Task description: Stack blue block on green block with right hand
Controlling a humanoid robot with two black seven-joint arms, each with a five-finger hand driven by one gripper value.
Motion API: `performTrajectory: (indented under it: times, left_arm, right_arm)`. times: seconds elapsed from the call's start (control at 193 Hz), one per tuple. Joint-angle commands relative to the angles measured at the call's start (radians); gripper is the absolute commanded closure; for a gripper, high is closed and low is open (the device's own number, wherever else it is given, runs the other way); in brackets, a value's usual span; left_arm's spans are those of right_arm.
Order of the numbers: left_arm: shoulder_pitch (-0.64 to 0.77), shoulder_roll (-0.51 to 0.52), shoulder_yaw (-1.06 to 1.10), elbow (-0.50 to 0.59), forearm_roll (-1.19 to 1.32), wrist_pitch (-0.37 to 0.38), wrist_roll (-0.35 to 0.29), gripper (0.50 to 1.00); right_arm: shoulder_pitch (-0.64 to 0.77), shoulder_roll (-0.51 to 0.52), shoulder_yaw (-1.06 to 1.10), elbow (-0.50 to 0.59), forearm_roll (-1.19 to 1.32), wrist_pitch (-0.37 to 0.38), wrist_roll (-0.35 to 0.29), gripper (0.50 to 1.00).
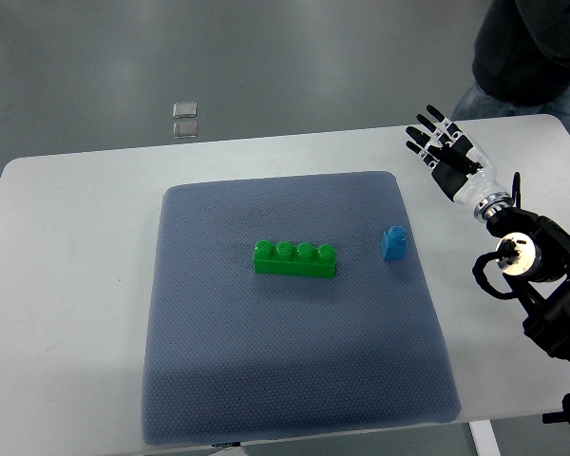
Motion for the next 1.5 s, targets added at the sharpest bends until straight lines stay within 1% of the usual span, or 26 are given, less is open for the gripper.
performTrajectory:
  times: [0.0, 1.028, 1.272, 1.496]
  left_arm:
    - [0.0, 0.0, 0.001, 0.001, 0.0, 0.0, 0.0, 0.5]
    - [0.002, 0.0, -0.004, 0.001, 0.0, 0.002, 0.0, 0.5]
    - [0.002, 0.0, -0.004, 0.001, 0.0, 0.002, 0.0, 0.5]
    - [0.002, 0.0, -0.004, 0.001, 0.0, 0.002, 0.0, 0.5]
  right_arm:
    - [0.002, -0.003, 0.001, 0.0, 0.0, 0.003, 0.0, 0.574]
    - [0.003, 0.004, 0.012, 0.001, 0.011, 0.002, 0.005, 0.576]
    - [0.006, -0.001, 0.015, 0.0, 0.011, -0.011, 0.005, 0.576]
    - [0.005, -0.015, 0.007, 0.004, 0.006, 0.005, 0.003, 0.574]
